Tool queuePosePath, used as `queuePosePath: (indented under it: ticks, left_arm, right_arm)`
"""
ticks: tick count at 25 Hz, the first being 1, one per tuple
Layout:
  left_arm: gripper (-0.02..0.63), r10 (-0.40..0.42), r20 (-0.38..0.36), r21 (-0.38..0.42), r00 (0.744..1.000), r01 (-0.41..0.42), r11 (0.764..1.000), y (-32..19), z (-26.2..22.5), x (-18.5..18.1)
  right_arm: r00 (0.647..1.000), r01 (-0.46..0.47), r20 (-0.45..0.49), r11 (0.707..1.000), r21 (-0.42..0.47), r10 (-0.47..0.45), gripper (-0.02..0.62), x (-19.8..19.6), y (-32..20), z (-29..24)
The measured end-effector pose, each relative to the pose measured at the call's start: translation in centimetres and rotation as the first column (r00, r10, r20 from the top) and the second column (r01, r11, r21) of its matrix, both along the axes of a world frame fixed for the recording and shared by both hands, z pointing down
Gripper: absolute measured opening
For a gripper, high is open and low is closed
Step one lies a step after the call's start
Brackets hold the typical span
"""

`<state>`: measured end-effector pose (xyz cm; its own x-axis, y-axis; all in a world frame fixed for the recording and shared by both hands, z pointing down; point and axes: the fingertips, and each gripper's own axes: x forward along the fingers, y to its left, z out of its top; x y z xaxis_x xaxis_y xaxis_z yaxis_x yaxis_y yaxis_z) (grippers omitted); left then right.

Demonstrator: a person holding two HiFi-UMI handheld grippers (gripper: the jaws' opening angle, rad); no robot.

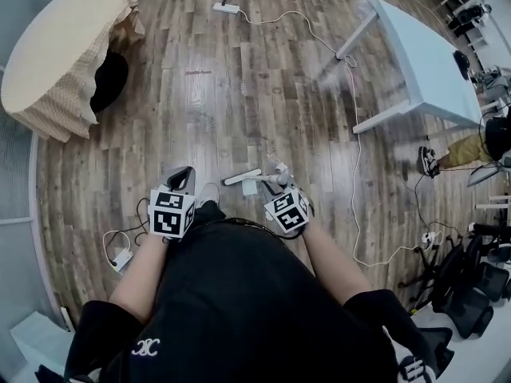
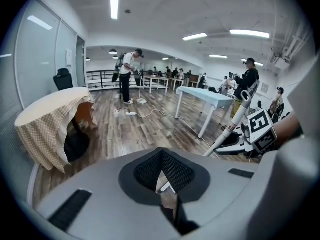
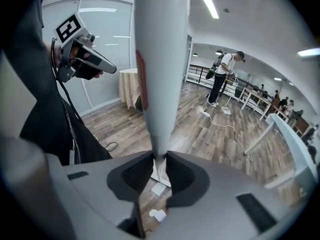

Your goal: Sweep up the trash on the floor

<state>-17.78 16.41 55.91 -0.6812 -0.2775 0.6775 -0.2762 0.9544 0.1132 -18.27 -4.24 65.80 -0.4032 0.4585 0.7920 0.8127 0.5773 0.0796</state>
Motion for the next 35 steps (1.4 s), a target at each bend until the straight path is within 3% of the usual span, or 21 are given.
queuePosePath:
  ticks: [5, 20, 28, 35]
  left_arm:
    - [-0.005, -0.006, -0.014, 0.000, 1.000, 0.006, 1.000, 0.2, 0.6, 0.4]
    - [-0.005, 0.150, -0.044, -0.002, 0.988, -0.151, 0.989, -5.9, 1.9, -0.7]
    - [-0.005, 0.194, -0.061, -0.003, 0.979, -0.195, 0.981, -7.4, 2.6, -2.1]
    - [-0.005, 0.218, -0.074, -0.008, 0.973, -0.219, 0.976, -7.6, 2.9, -4.1]
  right_arm:
    - [0.999, -0.045, -0.022, 0.999, 0.006, 0.045, 0.086, 1.1, -1.6, 0.1]
    - [0.970, -0.239, -0.039, 0.970, 0.044, 0.241, 0.086, 3.8, -9.6, -0.2]
    - [0.924, -0.380, -0.042, 0.925, 0.026, 0.380, 0.086, 2.1, -12.9, -0.4]
    - [0.895, -0.445, -0.023, 0.895, -0.007, 0.445, 0.086, -1.3, -14.2, -1.6]
